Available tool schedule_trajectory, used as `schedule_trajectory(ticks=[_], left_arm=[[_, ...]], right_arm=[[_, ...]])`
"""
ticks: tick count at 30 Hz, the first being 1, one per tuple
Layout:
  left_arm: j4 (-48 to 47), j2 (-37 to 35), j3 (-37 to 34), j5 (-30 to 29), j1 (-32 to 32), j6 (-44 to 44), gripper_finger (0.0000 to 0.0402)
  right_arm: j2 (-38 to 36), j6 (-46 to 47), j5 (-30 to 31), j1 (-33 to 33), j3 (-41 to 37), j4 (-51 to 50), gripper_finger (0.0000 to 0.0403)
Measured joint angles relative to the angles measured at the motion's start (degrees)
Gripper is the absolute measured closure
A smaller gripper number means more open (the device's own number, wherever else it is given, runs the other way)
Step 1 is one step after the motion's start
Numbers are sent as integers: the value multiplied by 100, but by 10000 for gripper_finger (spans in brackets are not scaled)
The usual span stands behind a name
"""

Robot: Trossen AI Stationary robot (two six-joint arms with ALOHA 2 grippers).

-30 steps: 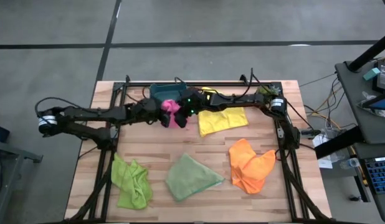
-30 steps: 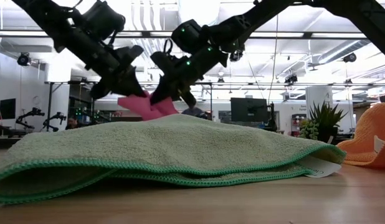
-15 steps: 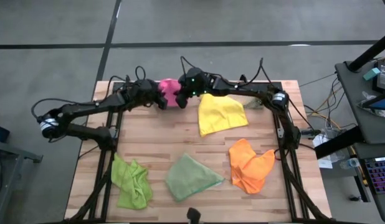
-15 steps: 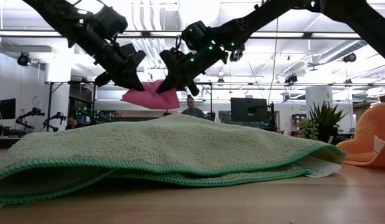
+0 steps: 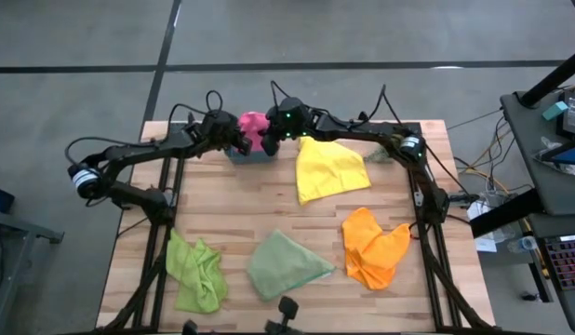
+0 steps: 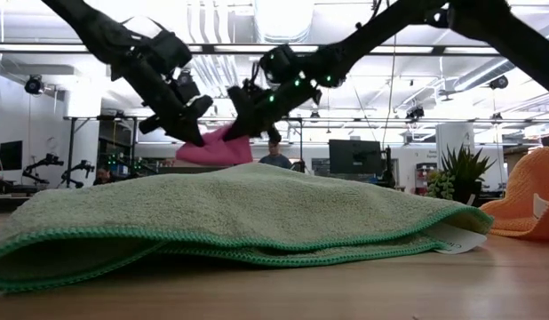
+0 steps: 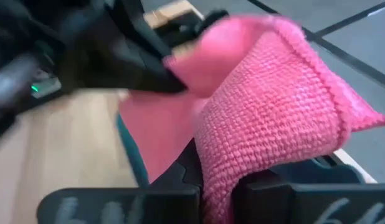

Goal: Fold microfiber towels
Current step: Put the pink microfiber towel into the green bin

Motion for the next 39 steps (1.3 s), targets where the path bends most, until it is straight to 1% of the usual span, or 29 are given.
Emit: schedule_trajectory(ticks=[6,11,17,21,24,29,36,39], left_arm=[[73,203,5,26,313,35,400],[42,417,9,42,437,122,400],[-15,604,4,23,437,118,400],[-79,604,4,20,437,-31,399],[-293,538,4,49,435,-175,390],[-505,527,4,131,422,-190,371],[-509,524,4,169,419,-330,366],[-512,524,4,170,417,-334,365]], right_arm=[[237,-51,-2,-116,327,15,390],[595,-82,-21,-158,623,-238,390],[974,-221,-44,-160,1254,-925,390],[1151,-299,-5,-160,1611,-1324,390],[1222,-312,-13,-158,1829,-1599,390],[1266,-340,-28,-153,1905,-1795,390],[1258,-341,-3,-153,1927,-1913,389],[1258,-344,-1,-154,1926,-1915,375]])
